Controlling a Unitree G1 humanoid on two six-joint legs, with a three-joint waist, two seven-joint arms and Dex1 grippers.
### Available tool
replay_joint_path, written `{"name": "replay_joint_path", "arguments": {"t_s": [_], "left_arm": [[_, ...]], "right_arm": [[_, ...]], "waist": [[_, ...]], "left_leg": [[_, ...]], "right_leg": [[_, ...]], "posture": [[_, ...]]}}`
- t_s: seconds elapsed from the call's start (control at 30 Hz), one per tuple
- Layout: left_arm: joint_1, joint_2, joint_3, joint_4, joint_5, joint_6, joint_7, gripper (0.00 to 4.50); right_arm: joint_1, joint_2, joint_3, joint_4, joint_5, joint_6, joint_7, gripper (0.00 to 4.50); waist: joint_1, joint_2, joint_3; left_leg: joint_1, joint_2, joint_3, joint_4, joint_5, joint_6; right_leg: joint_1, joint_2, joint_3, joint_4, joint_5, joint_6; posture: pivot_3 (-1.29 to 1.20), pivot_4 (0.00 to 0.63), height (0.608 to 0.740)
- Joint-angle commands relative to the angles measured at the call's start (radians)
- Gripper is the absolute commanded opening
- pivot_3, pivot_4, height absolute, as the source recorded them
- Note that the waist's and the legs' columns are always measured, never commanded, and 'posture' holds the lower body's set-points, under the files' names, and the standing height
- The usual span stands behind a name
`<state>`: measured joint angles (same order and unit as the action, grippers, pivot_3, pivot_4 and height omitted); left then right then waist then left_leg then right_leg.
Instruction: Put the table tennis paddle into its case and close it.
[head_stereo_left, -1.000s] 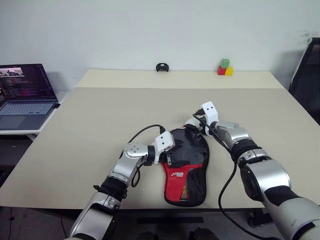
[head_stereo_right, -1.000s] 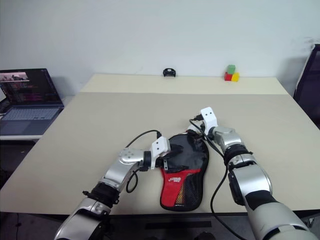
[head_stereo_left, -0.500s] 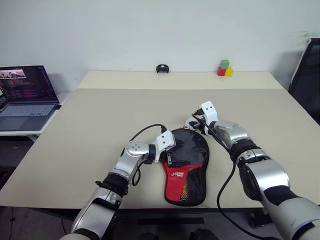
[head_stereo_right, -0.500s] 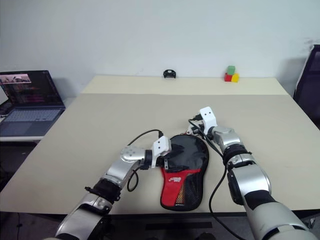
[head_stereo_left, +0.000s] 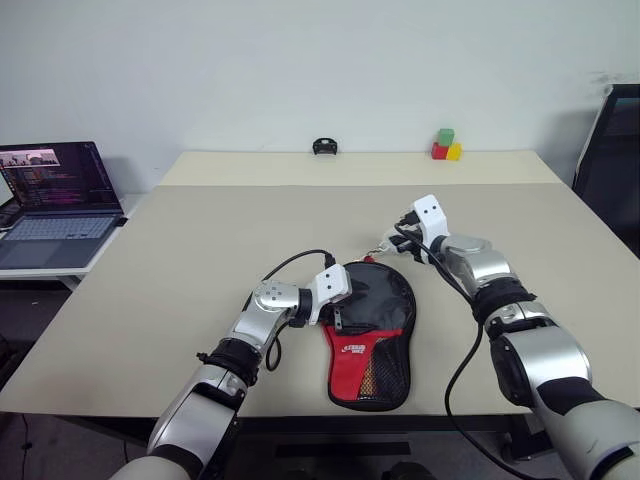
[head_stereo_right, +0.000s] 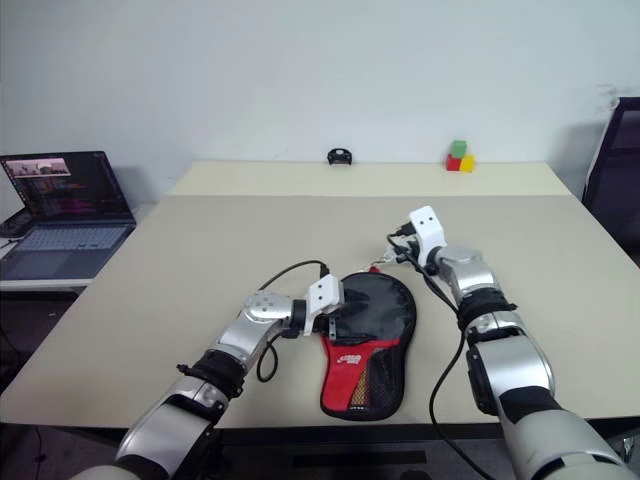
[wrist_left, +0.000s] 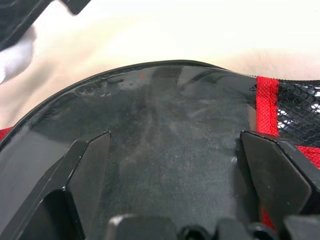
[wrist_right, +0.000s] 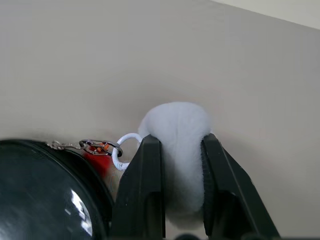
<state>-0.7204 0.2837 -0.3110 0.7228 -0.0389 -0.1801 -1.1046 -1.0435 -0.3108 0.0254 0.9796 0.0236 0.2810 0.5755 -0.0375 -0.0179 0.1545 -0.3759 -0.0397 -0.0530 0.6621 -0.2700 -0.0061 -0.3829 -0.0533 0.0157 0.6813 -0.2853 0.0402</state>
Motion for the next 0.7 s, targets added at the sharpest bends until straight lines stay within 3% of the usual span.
{"name": "replay_joint_path", "arguments": {"t_s": [0.03, 0.37, 0.7], "left_arm": [[0.07, 0.007, -0.045, 0.111, 0.061, 0.062, -0.029, 4.5], [0.071, -0.001, -0.044, 0.116, 0.06, 0.061, -0.035, 4.5], [0.053, -0.022, -0.037, 0.137, 0.055, 0.061, -0.043, 4.5]], "right_arm": [[0.043, -0.051, 0.001, -0.135, -0.007, 0.052, 0.015, 0.49], [0.455, -0.232, 0.005, -0.743, 0.019, 0.404, 0.089, 0.46], [0.774, -0.383, -0.088, -1.31, 0.187, 0.762, 0.133, 0.46]], "waist": [[0.0, 0.0, -0.001], [0.009, 0.003, -0.004], [0.017, 0.003, -0.005]], "left_leg": [[0.0, 0.0, 0.0, 0.0, 0.0, 0.0], [0.0, 0.0, -0.002, 0.0, -0.001, 0.001], [0.0, -0.001, -0.005, -0.001, -0.001, 0.002]], "right_leg": [[0.0, 0.0, 0.0, 0.0, 0.0, 0.0], [0.003, 0.0, -0.002, -0.003, -0.001, 0.001], [0.007, 0.0, -0.006, -0.008, -0.002, 0.003]], "posture": [[0.0, 0.15, 0.74], [0.0, 0.15, 0.74], [0.0, 0.15, 0.74]]}}
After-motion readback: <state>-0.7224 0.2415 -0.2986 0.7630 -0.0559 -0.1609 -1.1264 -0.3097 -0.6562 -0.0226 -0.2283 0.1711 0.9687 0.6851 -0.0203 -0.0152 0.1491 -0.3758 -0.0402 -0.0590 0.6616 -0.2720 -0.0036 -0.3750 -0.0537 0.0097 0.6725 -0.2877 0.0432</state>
